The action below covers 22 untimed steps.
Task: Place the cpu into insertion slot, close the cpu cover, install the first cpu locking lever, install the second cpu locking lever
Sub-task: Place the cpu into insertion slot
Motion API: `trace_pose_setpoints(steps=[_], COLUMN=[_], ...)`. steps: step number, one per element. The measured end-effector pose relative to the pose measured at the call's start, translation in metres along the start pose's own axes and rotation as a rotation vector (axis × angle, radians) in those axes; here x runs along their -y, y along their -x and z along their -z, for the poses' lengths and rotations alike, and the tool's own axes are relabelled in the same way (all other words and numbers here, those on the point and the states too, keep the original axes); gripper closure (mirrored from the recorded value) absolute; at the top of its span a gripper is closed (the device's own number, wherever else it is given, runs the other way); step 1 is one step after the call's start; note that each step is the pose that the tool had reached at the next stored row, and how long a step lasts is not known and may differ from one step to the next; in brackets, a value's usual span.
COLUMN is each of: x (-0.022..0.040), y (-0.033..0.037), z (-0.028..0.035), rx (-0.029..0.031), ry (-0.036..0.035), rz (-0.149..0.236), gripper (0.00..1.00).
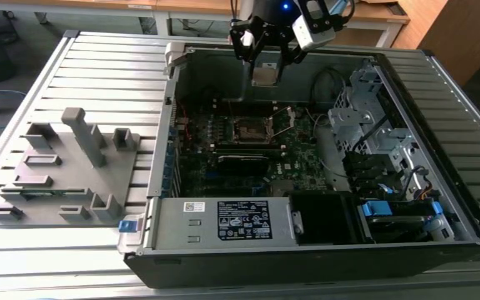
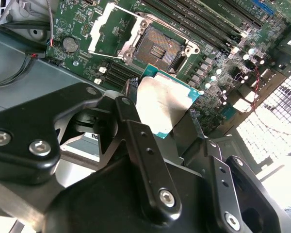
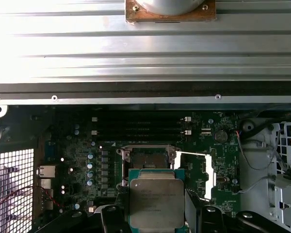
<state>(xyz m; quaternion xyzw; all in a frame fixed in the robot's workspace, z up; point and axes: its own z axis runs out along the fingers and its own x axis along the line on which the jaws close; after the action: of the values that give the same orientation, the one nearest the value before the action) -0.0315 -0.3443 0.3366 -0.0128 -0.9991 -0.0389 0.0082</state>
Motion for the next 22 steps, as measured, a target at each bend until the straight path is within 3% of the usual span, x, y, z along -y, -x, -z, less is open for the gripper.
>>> trace_pose_setpoints(steps=[6, 16, 22], x=[0.0002, 0.0011, 0.0019], y=[-0.0001, -0.0007, -0.0045], z=[-0.0020, -0.0137, -0.0212], rx=[0.0007, 0.0022, 0.0083], ry=[0.0001, 0.0001, 0.0002], rz=[0.000, 0.000, 0.006], gripper=[0.46, 0.46, 0.46])
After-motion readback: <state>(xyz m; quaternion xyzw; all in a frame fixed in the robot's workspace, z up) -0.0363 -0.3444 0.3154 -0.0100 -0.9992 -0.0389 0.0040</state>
